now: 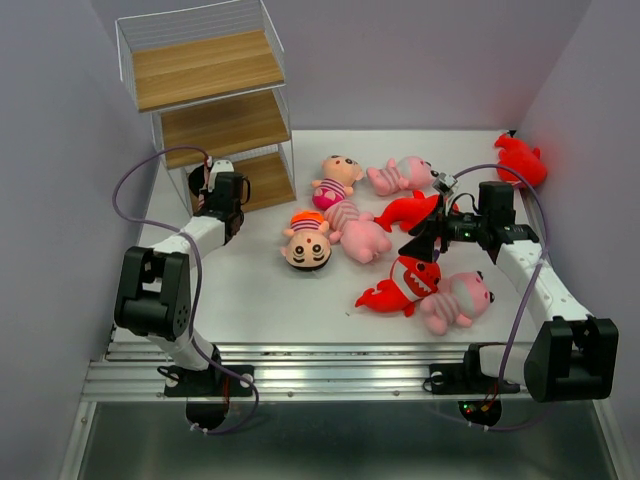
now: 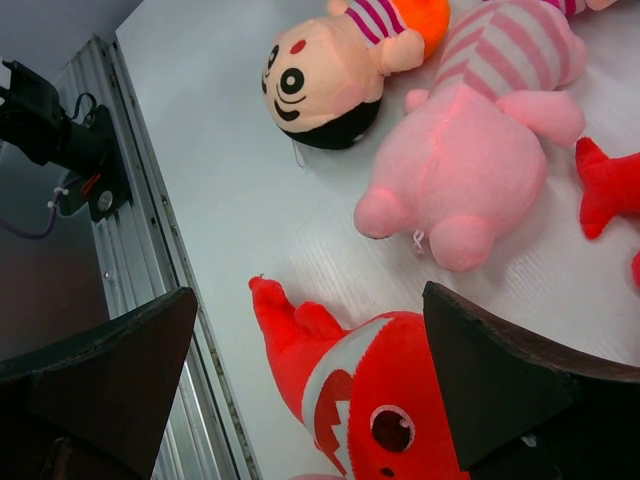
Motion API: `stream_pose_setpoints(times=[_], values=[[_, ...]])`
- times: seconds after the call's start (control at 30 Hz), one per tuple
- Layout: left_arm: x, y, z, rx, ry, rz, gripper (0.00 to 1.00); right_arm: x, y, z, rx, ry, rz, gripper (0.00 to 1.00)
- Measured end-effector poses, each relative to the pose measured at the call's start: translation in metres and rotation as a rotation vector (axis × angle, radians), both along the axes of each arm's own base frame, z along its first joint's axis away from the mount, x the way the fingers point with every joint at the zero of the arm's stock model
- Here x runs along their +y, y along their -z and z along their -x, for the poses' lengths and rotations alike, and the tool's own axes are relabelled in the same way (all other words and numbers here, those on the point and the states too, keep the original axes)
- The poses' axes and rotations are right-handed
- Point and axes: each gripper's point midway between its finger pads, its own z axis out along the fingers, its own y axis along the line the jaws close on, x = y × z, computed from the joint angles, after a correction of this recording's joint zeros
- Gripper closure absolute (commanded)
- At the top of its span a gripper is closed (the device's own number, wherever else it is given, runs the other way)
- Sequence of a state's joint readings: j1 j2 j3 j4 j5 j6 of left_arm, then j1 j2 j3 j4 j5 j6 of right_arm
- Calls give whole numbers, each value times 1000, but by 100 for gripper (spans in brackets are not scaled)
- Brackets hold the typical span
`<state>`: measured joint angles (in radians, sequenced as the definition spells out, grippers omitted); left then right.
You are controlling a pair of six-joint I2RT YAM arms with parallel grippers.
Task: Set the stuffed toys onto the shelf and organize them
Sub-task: Place the stuffed toy onto shelf
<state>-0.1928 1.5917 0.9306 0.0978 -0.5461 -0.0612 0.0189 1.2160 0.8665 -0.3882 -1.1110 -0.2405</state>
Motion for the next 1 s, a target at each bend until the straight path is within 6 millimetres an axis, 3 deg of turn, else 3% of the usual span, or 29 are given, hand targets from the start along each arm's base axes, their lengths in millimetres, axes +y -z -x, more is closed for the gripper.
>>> stream_pose_setpoints(times=[0.3, 1.0], values=[[5, 2, -11, 11, -13, -4, 100, 0, 0, 0, -3, -1, 1, 0], [9, 10, -5, -57, -68, 61, 98, 0, 2, 2, 1, -7, -2, 0]])
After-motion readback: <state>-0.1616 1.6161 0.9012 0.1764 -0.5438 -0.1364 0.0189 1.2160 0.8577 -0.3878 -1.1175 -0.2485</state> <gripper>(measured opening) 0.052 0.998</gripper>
